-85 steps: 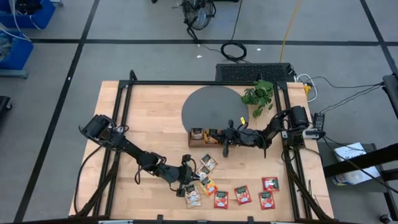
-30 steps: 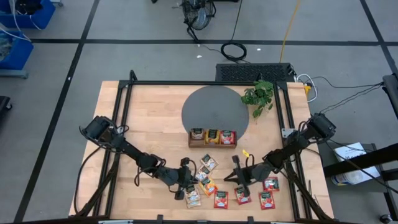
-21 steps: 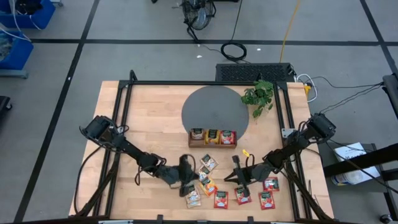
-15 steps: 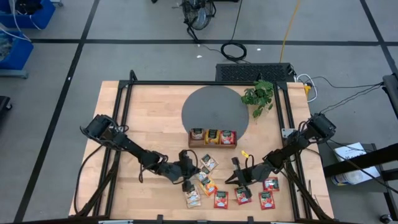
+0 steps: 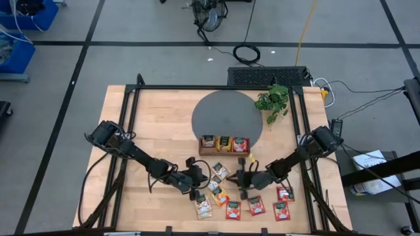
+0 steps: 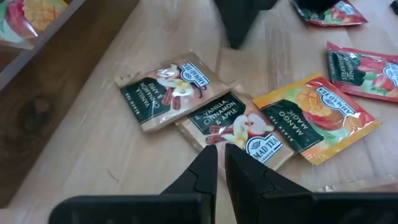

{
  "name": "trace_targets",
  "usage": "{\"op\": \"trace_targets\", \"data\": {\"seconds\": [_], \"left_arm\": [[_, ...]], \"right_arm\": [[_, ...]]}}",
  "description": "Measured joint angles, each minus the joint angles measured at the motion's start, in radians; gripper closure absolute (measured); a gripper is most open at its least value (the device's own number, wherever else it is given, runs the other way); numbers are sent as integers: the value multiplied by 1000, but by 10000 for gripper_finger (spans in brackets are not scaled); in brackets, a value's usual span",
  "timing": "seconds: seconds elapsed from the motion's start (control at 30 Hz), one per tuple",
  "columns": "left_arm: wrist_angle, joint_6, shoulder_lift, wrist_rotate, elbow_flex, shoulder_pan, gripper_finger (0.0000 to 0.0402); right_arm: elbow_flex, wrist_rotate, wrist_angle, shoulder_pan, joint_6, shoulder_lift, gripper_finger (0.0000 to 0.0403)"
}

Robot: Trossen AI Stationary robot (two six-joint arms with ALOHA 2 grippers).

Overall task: Pick & Place Tea
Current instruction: Put the brown tea bag into the left wooden organizer

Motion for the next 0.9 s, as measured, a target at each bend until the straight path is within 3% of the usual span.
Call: {"op": "trace_targets", "data": {"seconds": [0.17,0.37,0.5,0.8,0.9], "left_arm": [[0,0,0,0,-1,-3,366],[16,-80,0,-63,-1,0,366],[27,-101,0,-80,-1,1,366],[41,-139,0,-80,-1,1,366],[41,-132,0,-80,-1,1,366]], "right_arm": [[19,62,5,1,-56,0,399],[65,-109,-17,-15,-121,0,399],[69,-36,-80,-22,-128,0,399],[69,-89,-135,-67,-59,4,402],[69,-57,-173,-64,-33,4,402]]}}
